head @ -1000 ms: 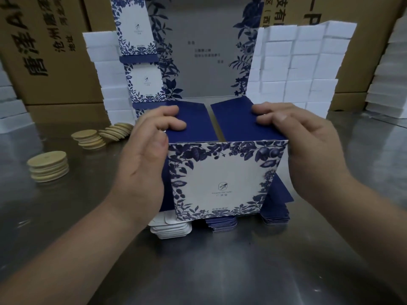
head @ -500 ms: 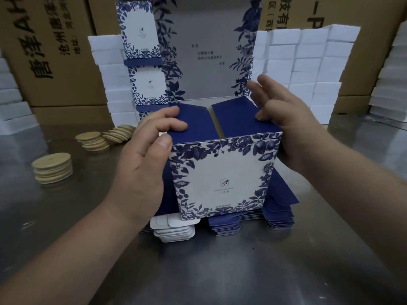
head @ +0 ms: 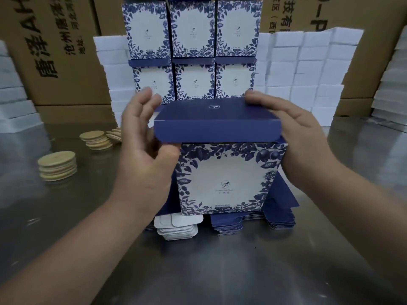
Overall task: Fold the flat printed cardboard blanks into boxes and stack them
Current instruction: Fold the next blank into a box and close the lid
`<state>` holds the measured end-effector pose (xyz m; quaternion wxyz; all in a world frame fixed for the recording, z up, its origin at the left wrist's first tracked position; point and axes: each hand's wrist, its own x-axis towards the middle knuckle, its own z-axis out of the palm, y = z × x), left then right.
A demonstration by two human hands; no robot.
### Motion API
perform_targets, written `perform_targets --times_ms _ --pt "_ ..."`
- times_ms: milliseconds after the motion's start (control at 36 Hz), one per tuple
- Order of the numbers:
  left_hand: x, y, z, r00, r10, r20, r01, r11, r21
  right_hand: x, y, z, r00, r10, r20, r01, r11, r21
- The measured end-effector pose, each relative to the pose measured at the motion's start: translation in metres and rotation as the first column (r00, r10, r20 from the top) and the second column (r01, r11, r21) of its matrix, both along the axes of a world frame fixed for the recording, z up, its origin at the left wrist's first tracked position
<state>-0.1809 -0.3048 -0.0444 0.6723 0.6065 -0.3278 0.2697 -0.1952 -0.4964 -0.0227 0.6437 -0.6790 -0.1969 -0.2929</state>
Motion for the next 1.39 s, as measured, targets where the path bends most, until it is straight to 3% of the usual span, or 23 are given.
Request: perform_targets --times_ms 56,167,278,361,472,556,695,917,1139,1222,1278,1389 --pt "-0.003 0.002 -0.002 0.999 0.027 0.033 -0.03 0.996 0.079 -0.003 -0.001 -0.003 0.999 -0.032 0.003 0.032 0.999 -0.018" --pt "-0.005 0.003 -0.002 0.989 0.126 0.073 -0.136 0.98 0.144 -0.008 -0.001 -0.01 0.999 -0.049 -0.014 0.045 0.979 -0.199" --pt "0.002 0.002 -0.002 0.997 0.048 0.065 -0.059 0.982 0.181 -0.006 0.001 -0.015 0.994 0.054 -0.09 -0.058 0.997 -0.046" --pt "0.011 0.004 0.003 0.998 -0.006 -0.056 0.015 0.987 0.161 -0.007 0.001 -0.016 0.996 0.037 -0.08 -0.044 0.995 -0.09" --pt "0.004 0.004 -0.006 0.999 0.029 0.036 -0.035 0.983 0.178 -0.008 -0.002 -0.022 0.996 0.043 -0.073 -0.051 0.993 -0.106" --pt "-0.002 0.004 -0.009 0.999 0.036 0.0 -0.036 0.988 0.149 -0.013 0.0 -0.02 0.996 -0.087 0.025 0.091 0.973 -0.21" --pt "0.0 0.004 -0.008 0.975 0.176 0.138 -0.207 0.943 0.259 -0.018 0.003 -0.023 0.938 -0.215 0.273 0.31 0.874 -0.374" --pt "0.004 0.003 -0.011 0.921 0.253 0.296 -0.33 0.911 0.247 -0.014 0.01 -0.027 0.903 -0.287 0.32 0.404 0.822 -0.402" --pt "0.011 0.006 -0.012 0.881 0.324 0.344 -0.404 0.894 0.195 -0.017 0.003 -0.025 0.871 -0.228 0.435 0.397 0.848 -0.351" --pt "0.013 0.007 -0.012 0.889 0.315 0.333 -0.39 0.902 0.186 -0.011 -0.003 -0.02 0.888 -0.311 0.34 0.393 0.895 -0.208" --pt "0.013 0.006 -0.013 0.895 0.295 0.334 -0.371 0.908 0.193 -0.003 -0.007 -0.014 0.926 -0.336 0.172 0.36 0.923 -0.138" --pt "0.011 0.006 -0.014 0.895 0.271 0.354 -0.358 0.91 0.208 0.014 -0.017 -0.01 0.981 -0.103 -0.164 0.107 0.994 0.017"
